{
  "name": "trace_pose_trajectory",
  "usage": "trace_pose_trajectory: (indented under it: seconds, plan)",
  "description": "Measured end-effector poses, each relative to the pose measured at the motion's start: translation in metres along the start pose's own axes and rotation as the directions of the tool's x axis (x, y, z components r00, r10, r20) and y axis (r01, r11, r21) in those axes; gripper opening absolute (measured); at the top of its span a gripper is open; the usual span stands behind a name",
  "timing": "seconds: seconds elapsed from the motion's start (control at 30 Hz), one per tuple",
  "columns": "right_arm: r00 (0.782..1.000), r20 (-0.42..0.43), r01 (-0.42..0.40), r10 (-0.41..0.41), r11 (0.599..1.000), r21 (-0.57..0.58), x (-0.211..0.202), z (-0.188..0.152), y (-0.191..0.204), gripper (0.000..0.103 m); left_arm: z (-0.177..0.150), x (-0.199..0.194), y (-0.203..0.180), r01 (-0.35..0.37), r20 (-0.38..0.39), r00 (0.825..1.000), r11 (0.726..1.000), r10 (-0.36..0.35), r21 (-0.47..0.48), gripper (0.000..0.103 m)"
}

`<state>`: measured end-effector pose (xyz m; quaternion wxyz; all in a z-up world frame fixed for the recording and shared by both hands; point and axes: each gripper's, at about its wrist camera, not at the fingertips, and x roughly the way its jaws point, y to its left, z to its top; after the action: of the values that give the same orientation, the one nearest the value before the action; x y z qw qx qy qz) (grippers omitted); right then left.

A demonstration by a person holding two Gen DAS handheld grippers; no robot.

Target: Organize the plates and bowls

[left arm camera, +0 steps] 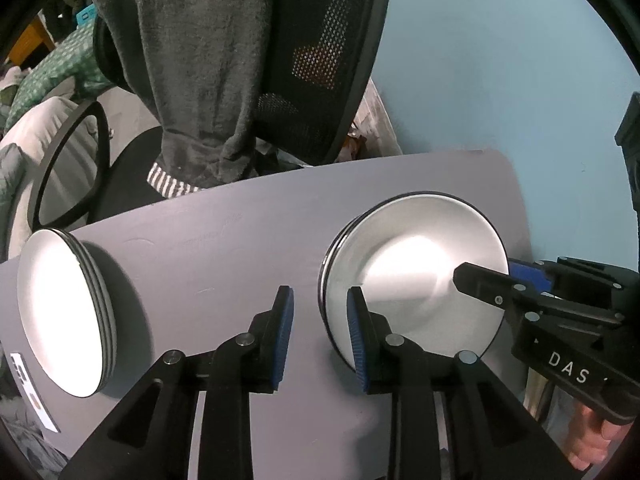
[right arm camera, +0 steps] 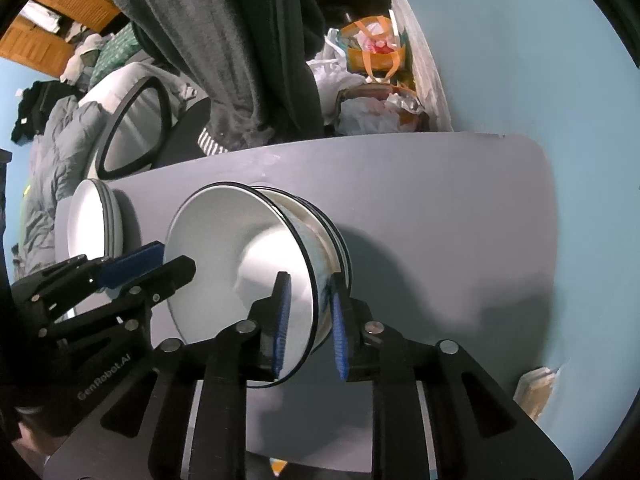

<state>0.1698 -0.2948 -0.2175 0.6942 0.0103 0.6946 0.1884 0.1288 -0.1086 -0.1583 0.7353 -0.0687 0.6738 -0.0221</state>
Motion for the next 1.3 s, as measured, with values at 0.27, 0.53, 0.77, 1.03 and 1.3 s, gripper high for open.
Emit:
trace_pose_trajectory:
  seconds: [0.27,0.53,0.77,1.03,1.3]
  plan:
    - [0.999,0.008,0.034,-0.034,0.999,-0.013,-0.005,-0.001,-0.002,0.028,-0.003,-0.008,0.005,0.021,-0.002,1.000,1.000,-0.021,-0.014,0.031]
    - [0.999,0.016,0.040,-0.040,0.999,-0.036,-0.014,0.001,-0.016,0.056,-0.002,-0.001,0.022,0.107,-0.044,0.993,0.990,-0.111,-0.095,0.053]
    - [0.998,-0.059,0.010,-0.010,1.000,-0.006,0.013,0.016,-0.037,0.060,-0.003,0.032,0.031,0.113,-0.121,0.984,0.983,-0.131,-0.143,0.053]
    - [0.994,-0.102,-0.024,0.023,1.000,-0.006,0.035,0.021,-0.039,0.061,-0.007,0.049,0.023,0.107,-0.159,0.979,0.984,-0.129,-0.141,0.053]
    - [0.989,-0.128,-0.071,0.070,0.997,-0.008,0.048,0.025,-0.041,0.060,-0.008,0.065,0.023,0.139,-0.194,0.966,0.976,-0.171,-0.165,0.053]
